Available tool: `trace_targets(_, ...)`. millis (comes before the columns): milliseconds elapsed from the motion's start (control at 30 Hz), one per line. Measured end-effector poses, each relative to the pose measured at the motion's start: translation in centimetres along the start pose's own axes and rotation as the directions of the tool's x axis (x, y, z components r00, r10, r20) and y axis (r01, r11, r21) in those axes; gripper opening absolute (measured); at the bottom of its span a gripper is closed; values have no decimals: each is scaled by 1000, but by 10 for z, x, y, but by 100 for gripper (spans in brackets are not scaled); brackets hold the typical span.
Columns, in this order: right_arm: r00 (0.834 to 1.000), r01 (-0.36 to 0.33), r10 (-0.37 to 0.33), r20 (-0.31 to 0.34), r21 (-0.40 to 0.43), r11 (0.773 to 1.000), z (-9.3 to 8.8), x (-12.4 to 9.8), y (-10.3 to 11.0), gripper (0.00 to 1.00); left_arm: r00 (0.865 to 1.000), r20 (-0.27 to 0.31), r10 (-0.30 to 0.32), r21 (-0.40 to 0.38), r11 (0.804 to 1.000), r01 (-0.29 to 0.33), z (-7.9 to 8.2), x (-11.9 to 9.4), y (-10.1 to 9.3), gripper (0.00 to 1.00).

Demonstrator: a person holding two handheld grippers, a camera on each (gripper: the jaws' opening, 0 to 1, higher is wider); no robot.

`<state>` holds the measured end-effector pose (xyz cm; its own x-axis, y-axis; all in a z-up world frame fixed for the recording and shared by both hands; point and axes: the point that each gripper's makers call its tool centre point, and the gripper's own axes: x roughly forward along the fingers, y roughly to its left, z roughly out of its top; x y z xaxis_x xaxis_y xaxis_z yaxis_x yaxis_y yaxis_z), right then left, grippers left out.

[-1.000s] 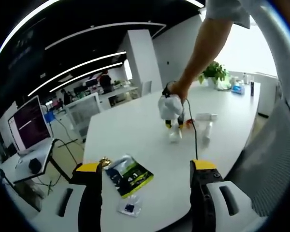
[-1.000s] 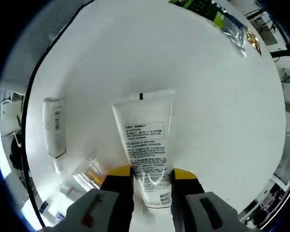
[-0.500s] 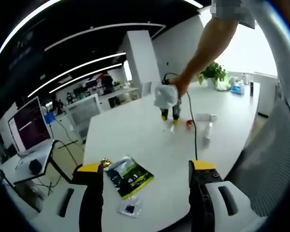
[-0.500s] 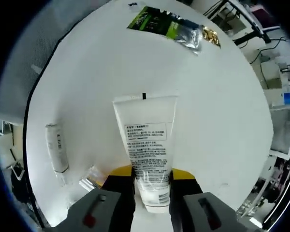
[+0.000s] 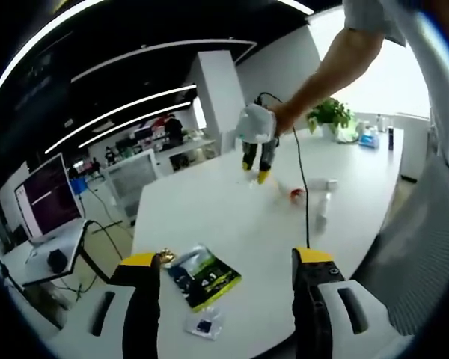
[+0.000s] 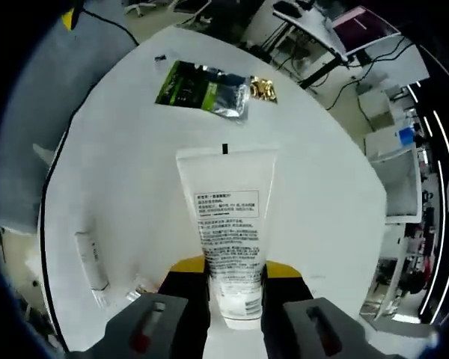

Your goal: Arrange the skincare products in the storage area until every visible bottle or jar stands upright without overlapping.

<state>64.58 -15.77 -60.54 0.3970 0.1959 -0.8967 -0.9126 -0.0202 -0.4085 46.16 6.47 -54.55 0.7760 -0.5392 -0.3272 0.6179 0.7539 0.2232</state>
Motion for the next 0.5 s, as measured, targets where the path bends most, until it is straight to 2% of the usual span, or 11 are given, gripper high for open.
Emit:
trace_targets(300, 991, 115, -118, 64, 50, 992, 16, -42, -16, 17, 1000, 4, -17, 17, 1000, 17, 1, 0, -5, 69)
trace_targets(433, 975, 155, -175, 135, 144, 977, 27, -65, -23, 17, 1000, 4, -26, 22, 999, 25, 1, 0, -7, 69)
trace_targets(500, 968, 172, -198, 151, 171, 970, 30, -74, -26, 17, 1000, 6, -28, 23, 999, 28, 1, 0, -7, 69)
